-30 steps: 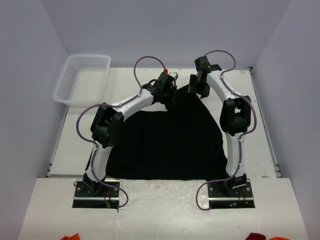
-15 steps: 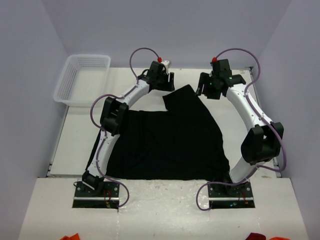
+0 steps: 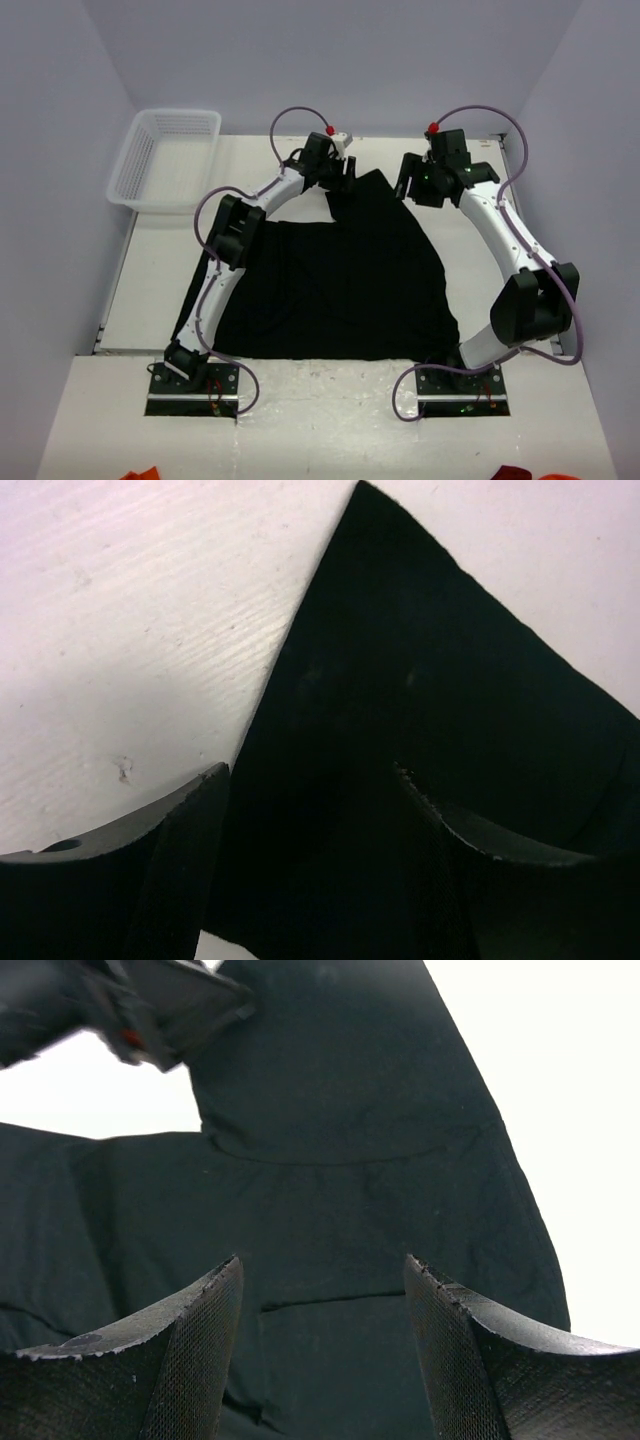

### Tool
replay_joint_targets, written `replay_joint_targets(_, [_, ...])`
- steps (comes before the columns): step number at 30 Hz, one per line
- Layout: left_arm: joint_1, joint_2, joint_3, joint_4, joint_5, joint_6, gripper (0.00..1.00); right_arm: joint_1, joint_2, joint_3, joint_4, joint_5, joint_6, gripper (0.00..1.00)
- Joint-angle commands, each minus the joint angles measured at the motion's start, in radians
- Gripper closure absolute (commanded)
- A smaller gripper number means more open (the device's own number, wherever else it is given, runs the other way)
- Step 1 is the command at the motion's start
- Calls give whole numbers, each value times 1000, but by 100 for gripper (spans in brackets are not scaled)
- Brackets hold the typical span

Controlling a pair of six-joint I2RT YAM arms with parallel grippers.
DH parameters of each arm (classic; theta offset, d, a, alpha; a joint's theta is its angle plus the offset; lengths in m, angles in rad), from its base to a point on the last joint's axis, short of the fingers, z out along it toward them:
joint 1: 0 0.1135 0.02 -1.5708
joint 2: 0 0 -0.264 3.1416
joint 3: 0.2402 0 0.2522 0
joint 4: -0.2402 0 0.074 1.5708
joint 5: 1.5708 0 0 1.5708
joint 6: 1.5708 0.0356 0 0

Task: Fold and stack the t-shirts
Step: Grap the side of the flattened tshirt furthest away from the robot with both arms

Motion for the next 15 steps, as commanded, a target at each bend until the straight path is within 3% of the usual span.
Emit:
replay_joint_targets(1, [-2,27,0,43,90,24,34,-9,-70,-8,39,-14,-1,33])
replay_joint_targets(7, [-2,56,3,23,156,38,57,-27,-93,-36,41,-10,2,32])
replay_joint_targets(10, [-2,64,5,9,154,55,78,-35,-98,-44,44,-18,4,32])
replay_joint_targets(15, [-2,32,-12,42,142,75,99,-38,-64,-70,65,-50,13,31])
